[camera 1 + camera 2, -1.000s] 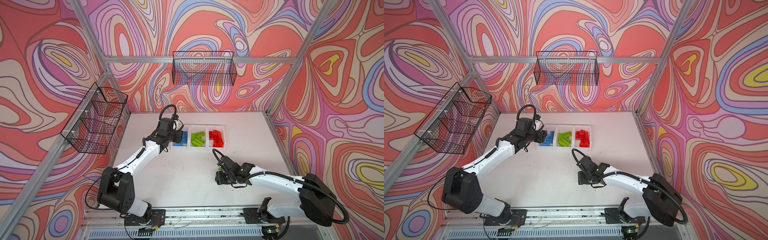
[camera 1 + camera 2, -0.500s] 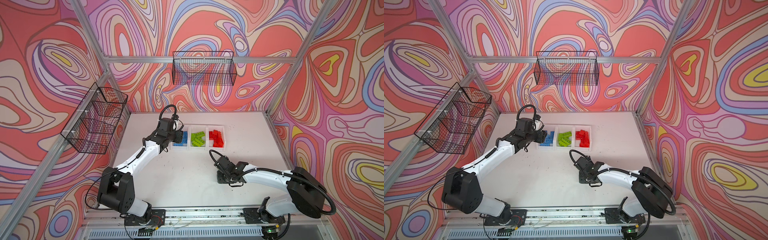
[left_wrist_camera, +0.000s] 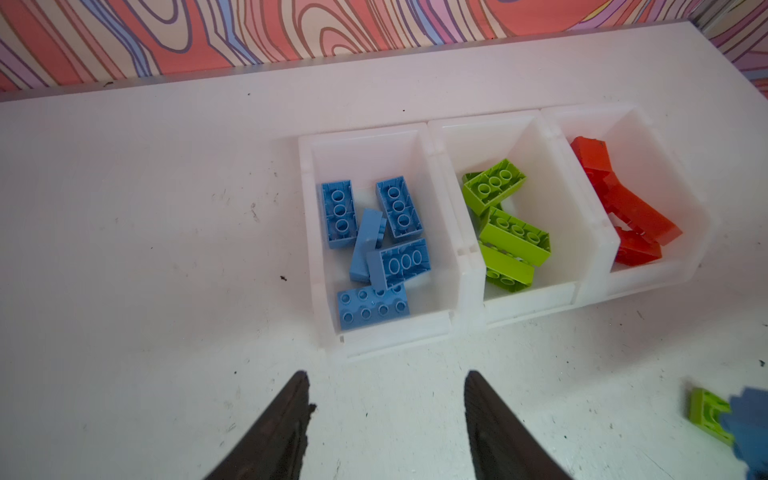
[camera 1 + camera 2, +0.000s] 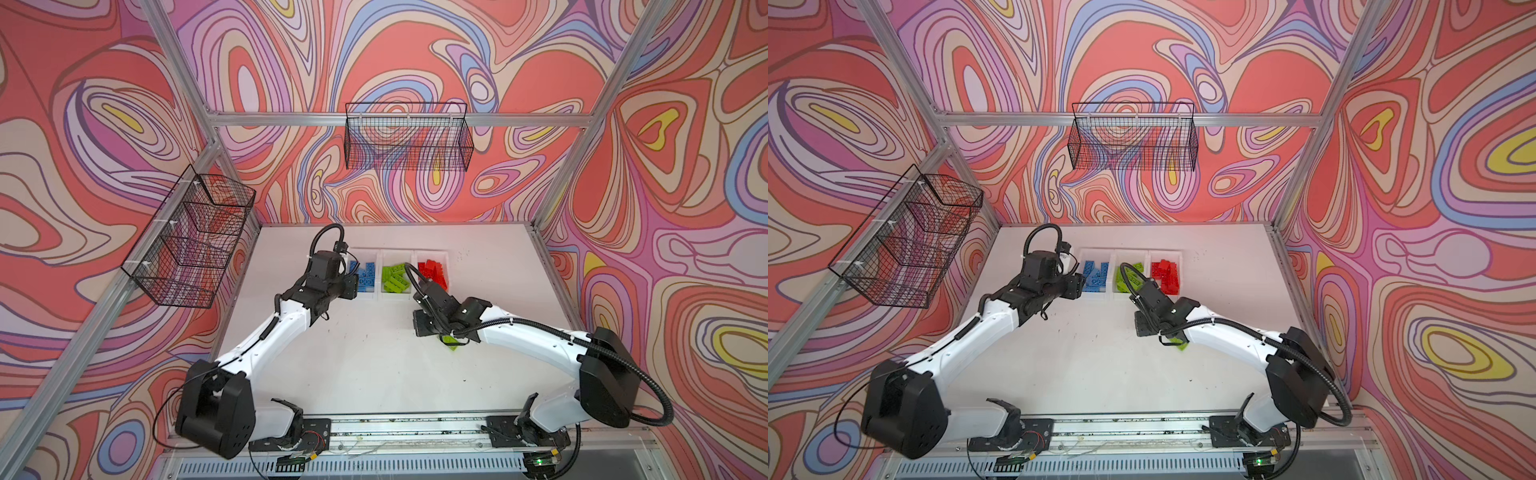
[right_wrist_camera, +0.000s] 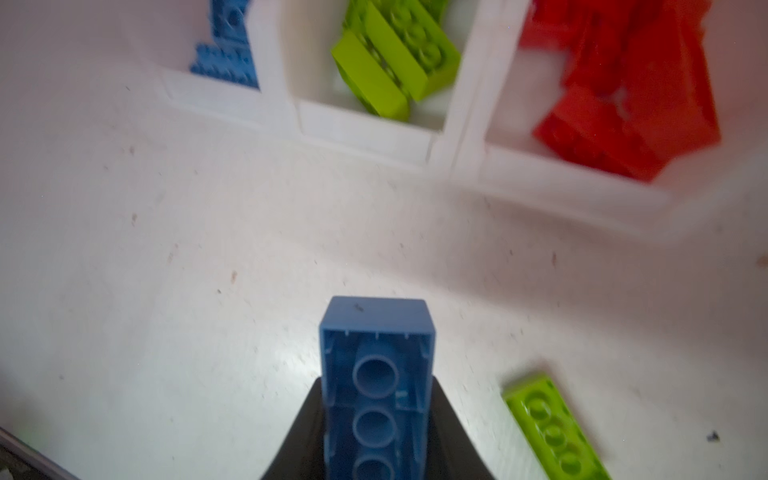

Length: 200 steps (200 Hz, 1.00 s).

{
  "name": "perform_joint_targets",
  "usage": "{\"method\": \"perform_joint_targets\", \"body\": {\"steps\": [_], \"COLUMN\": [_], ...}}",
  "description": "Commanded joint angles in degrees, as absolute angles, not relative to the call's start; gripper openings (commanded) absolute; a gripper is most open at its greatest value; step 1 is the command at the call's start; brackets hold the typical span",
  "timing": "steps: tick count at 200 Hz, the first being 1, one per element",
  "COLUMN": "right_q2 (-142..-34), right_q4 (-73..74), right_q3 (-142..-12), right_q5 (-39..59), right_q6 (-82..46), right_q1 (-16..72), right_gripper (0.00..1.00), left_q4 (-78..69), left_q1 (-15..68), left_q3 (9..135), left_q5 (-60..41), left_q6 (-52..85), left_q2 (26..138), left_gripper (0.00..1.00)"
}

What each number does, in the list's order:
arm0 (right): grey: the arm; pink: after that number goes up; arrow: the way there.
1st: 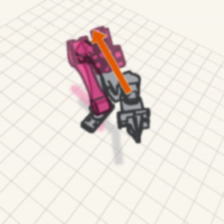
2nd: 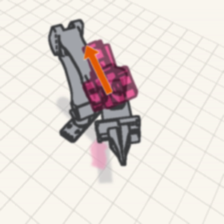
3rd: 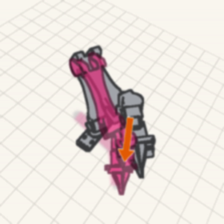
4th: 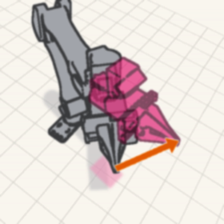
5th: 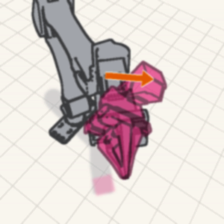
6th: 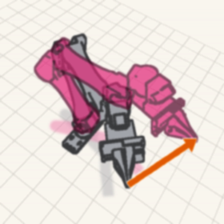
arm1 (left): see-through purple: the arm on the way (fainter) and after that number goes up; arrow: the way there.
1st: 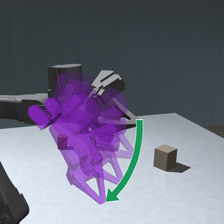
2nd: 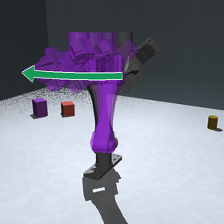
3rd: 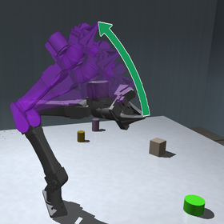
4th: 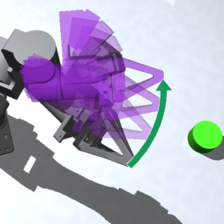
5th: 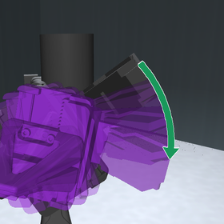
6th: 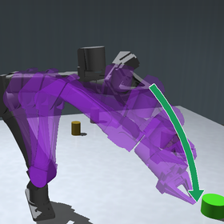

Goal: Sort the legos into containers by color
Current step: 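Carry the blue brick across and drop it into the blue bin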

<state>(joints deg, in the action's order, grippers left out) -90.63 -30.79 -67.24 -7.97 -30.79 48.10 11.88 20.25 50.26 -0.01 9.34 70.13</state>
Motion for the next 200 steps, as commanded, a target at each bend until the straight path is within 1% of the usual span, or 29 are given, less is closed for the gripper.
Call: {"method": "perform_joint_targets", "body": {"steps": [1,48,77,91,115,126,136,158,167,179,200], "right_q2": [-97.56,-116.90,-127.36,-130.81,-131.49,-131.75,-132.18,-131.42,-130.10,-127.83,-122.37], "right_q4": [-26.37,-22.57,-22.32,-22.52,-19.26,-18.46,-18.15,-17.14,-15.96,-14.74,-13.35], "right_q3": [-74.60,-97.08,-109.57,-113.97,-114.85,-114.96,-115.18,-113.97,-112.29,-109.82,-104.28], "right_q5": [-9.84,-5.05,-3.44,-1.97,-2.57,-1.99,-1.16,-0.01,0.25,0.27,0.03], "right_q6": [-23.69,-19.04,-19.09,-20.17,-21.46,-22.11,-22.47,-22.59,-22.67,-22.65,-22.44], "right_q1": [48.33,47.07,44.83,43.59,43.03,42.64,42.24,41.26,40.84,40.17,38.22], "right_gripper": [0.20,0.22,0.23,0.24,0.27,0.31,0.39,0.60,0.65,0.66,0.67], "left_q4": [9.32,14.55,17.19,17.99,18.01,17.14,15.57,10.24,9.14,8.33,7.73], "left_q1": [19.97,20.11,20.08,20.12,20.12,20.08,20.31,22.67,24.14,26.30,30.58], "left_q3": [44.35,35.22,32.87,32.82,32.81,32.79,32.56,31.32,31.25,31.58,33.33], "left_q5": [1.78,3.90,3.38,3.43,3.35,2.43,1.09,0.67,0.99,1.87,1.71], "left_q6": [13.40,19.37,21.14,21.27,21.01,20.98,20.84,19.34,18.22,16.43,11.78], "left_q2": [62.32,48.32,43.36,42.42,42.57,43.33,44.02,44.25,44.59,45.45,48.29], "left_gripper": [0.62,0.62,0.62,0.62,0.62,0.62,0.62,0.64,0.64,0.65,0.65]}}
